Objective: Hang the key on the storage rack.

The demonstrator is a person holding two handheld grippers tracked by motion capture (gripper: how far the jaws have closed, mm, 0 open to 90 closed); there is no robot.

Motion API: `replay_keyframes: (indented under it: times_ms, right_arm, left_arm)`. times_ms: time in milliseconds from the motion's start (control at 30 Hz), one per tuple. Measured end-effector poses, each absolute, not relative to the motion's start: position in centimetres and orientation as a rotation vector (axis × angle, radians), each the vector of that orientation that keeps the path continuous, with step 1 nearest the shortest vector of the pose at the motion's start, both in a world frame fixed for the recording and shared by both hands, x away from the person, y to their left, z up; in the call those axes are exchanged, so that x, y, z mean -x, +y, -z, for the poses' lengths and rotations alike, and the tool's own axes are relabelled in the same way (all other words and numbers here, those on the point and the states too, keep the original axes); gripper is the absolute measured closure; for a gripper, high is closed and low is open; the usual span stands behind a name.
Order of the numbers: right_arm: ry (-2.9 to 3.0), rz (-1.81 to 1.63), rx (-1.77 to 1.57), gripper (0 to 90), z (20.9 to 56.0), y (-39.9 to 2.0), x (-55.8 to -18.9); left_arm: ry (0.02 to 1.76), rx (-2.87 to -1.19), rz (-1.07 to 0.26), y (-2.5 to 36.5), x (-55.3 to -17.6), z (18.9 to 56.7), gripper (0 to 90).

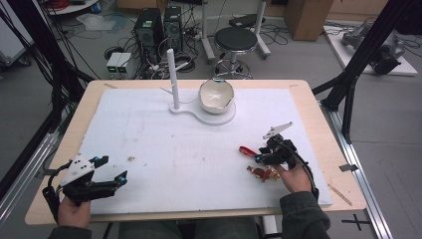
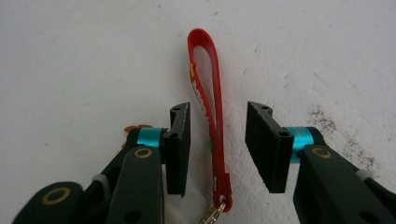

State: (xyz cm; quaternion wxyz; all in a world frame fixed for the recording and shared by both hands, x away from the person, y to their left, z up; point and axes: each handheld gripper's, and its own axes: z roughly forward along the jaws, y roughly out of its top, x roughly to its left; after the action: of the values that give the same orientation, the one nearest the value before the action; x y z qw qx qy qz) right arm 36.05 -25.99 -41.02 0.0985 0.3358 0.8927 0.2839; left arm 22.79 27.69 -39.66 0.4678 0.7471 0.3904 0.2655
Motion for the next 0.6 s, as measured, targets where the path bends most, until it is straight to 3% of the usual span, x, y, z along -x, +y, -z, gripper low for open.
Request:
replay_keyframes:
  times_ms: [600]
  right_arm:
    - [2.686, -0.800, -1.022, 71.0, 41.71, -26.02, -36.30]
  left_arm:
    - [0.958, -1.833, -0.656, 27.68, -22.79, 39.67, 19.3]
